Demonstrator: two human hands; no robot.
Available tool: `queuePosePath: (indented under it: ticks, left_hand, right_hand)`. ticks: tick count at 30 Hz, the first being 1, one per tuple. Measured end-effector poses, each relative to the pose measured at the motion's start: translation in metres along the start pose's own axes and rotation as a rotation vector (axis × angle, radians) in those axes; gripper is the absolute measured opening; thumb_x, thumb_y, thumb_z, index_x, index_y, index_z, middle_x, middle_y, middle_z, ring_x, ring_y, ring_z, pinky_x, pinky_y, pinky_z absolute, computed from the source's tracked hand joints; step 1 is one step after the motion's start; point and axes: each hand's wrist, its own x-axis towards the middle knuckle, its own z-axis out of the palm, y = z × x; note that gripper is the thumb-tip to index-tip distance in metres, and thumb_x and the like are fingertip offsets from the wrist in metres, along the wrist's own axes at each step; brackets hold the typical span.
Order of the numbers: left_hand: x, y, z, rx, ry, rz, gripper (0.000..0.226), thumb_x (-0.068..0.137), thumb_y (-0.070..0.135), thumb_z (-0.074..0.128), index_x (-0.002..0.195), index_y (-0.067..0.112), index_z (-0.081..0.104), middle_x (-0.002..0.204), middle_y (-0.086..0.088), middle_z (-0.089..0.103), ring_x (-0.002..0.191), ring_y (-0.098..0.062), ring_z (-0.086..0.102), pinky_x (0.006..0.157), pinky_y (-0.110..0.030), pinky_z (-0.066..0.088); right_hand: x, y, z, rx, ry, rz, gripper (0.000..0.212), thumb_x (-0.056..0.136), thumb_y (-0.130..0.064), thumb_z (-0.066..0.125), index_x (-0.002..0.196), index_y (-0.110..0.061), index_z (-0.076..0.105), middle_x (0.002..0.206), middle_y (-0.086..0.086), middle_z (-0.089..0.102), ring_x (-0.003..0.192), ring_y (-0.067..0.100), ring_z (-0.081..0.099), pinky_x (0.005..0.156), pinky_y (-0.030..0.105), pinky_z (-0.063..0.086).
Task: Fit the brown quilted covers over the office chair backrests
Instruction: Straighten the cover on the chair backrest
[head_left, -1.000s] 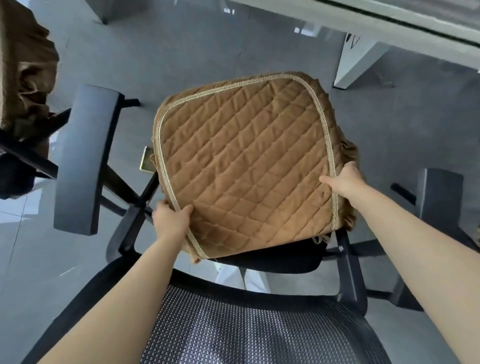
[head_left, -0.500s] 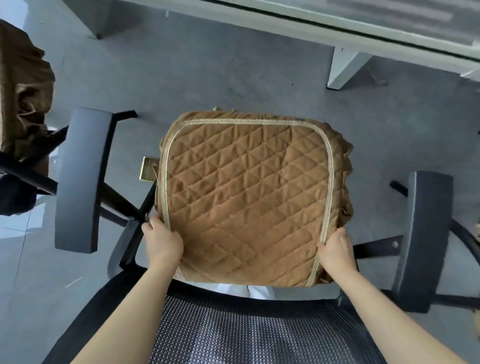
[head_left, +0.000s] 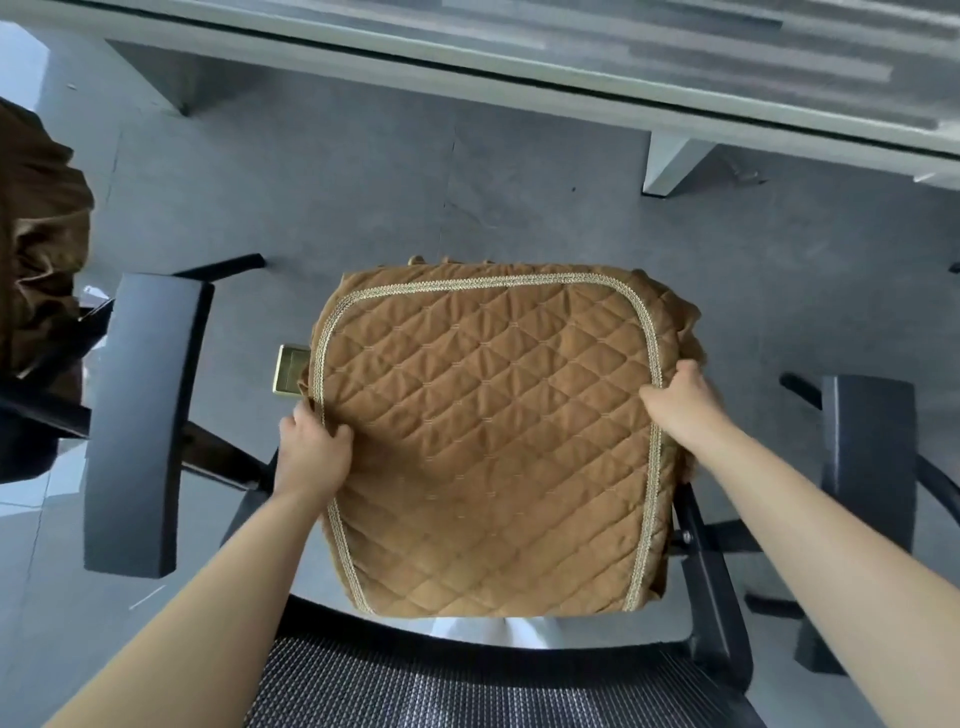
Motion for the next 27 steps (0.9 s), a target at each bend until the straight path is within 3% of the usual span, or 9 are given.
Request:
queuePosePath:
  ticks: [3, 8, 12, 15, 19, 27]
  left_hand:
    - [0.022, 0.017, -0.012, -0.097, 0.013, -0.044, 0.059, 0.095, 0.033, 0.052, 0.144, 0.005, 0.036, 0.139, -0.022, 0.046, 0.129, -0.041, 0.043, 0.103, -0.046, 0.035]
    - [0.042, 0.04, -0.015, -0.467, -0.033, -0.161, 0.059, 0.093, 0.042, 0.052, 0.143, 0.013, 0.041, 0.125, -0.008, 0.054, 0.113, -0.03, 0.052, 0.094, -0.037, 0.042]
    - [0.039, 0.047, -0.006, -0.45, -0.077, -0.116, 0.066, 0.083, 0.037, 0.065, 0.141, 0.024, 0.037, 0.123, -0.005, 0.057, 0.107, -0.028, 0.057, 0.095, -0.039, 0.047]
    - [0.034, 0.057, 0.005, -0.349, -0.071, -0.052, 0.066, 0.084, 0.035, 0.065, 0.142, 0.027, 0.034, 0.118, -0.002, 0.056, 0.109, -0.03, 0.057, 0.095, -0.04, 0.047]
    - [0.032, 0.058, 0.011, -0.239, -0.046, -0.026, 0.065, 0.09, 0.038, 0.061, 0.144, 0.024, 0.029, 0.128, -0.013, 0.058, 0.113, -0.038, 0.056, 0.093, -0.043, 0.046]
    - [0.033, 0.038, 0.009, -0.227, -0.041, -0.036, 0.066, 0.09, 0.039, 0.062, 0.145, 0.022, 0.028, 0.136, -0.015, 0.053, 0.116, -0.039, 0.054, 0.088, -0.04, 0.044]
  right_hand:
    - [0.026, -0.022, -0.005, 0.004, 0.108, -0.084, 0.067, 0.086, -0.034, 0.06, 0.138, -0.002, 0.034, 0.136, 0.024, 0.047, 0.125, 0.041, 0.045, 0.102, 0.042, 0.038]
    - [0.046, -0.04, -0.007, -0.002, 0.087, -0.004, 0.077, 0.078, -0.046, 0.068, 0.137, -0.009, 0.035, 0.138, 0.023, 0.035, 0.127, 0.042, 0.037, 0.104, 0.043, 0.034]
    - [0.044, -0.026, -0.015, 0.25, 0.197, 0.05, 0.07, 0.079, -0.035, 0.073, 0.133, -0.012, 0.035, 0.138, 0.021, 0.033, 0.127, 0.039, 0.033, 0.1, 0.045, 0.036]
    - [0.041, -0.003, -0.012, 0.237, 0.281, 0.051, 0.064, 0.086, -0.036, 0.064, 0.138, -0.014, 0.035, 0.14, 0.021, 0.037, 0.127, 0.04, 0.034, 0.102, 0.044, 0.034]
    - [0.035, 0.001, -0.002, 0.33, 0.129, 0.161, 0.06, 0.091, -0.037, 0.05, 0.145, -0.026, 0.025, 0.135, 0.02, 0.047, 0.117, 0.04, 0.051, 0.098, 0.042, 0.041]
    - [0.031, 0.002, 0.01, 0.231, 0.108, 0.147, 0.058, 0.093, -0.037, 0.048, 0.142, -0.017, 0.023, 0.133, 0.022, 0.05, 0.116, 0.042, 0.052, 0.094, 0.044, 0.042]
